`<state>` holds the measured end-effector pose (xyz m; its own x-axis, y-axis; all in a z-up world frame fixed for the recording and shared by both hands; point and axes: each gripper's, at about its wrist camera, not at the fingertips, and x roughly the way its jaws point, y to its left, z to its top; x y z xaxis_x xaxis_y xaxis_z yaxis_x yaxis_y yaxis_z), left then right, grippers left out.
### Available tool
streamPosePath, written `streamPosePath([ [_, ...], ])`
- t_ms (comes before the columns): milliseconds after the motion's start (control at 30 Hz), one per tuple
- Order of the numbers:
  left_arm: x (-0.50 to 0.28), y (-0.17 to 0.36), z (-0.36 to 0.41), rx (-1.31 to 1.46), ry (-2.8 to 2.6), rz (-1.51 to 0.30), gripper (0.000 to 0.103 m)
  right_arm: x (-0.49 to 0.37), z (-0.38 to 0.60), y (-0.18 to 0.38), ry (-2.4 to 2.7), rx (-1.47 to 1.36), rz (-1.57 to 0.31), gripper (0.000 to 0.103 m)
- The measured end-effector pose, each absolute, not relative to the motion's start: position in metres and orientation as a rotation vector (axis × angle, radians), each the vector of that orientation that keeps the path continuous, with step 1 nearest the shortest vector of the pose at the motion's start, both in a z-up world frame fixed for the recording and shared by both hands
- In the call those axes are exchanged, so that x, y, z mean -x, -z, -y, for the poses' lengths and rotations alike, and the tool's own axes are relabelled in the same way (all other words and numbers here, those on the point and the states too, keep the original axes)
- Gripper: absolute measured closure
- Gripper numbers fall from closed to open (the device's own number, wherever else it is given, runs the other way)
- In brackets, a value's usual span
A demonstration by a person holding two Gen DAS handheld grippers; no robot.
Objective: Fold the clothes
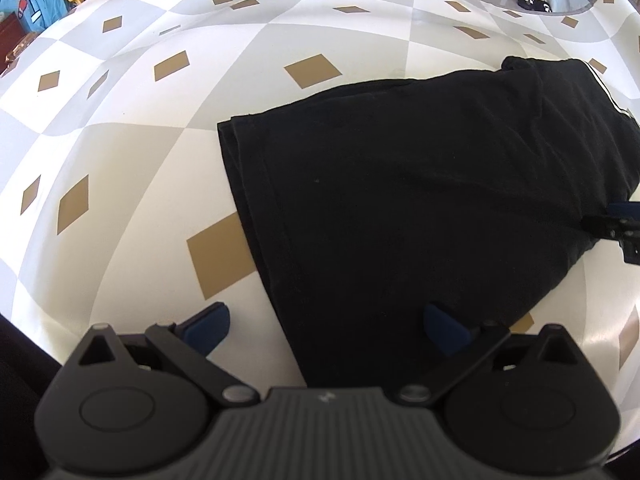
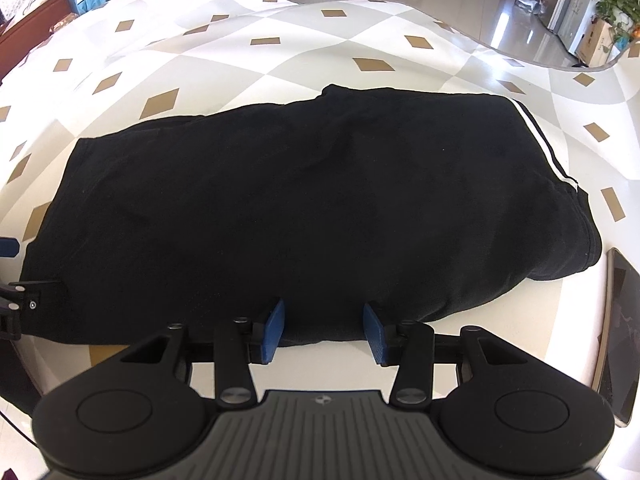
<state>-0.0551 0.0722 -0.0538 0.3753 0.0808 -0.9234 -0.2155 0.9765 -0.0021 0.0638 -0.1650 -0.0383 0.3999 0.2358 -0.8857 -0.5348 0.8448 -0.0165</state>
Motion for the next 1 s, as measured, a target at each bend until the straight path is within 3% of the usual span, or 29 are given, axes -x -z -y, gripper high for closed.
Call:
streamPosePath([
  [333, 0.028, 0.04, -0.05, 0.159, -0.155, -1.091, 0.0, -0.085, 0.175, 0.02, -0.447, 0.103, -0.96, 0.06],
  [1000, 0.014, 0.065, -0.009, 0.045, -0.111, -1.072, 0.0, -0.122, 0.156, 0.044, -0.368, 0.135, -0.948, 0.06],
])
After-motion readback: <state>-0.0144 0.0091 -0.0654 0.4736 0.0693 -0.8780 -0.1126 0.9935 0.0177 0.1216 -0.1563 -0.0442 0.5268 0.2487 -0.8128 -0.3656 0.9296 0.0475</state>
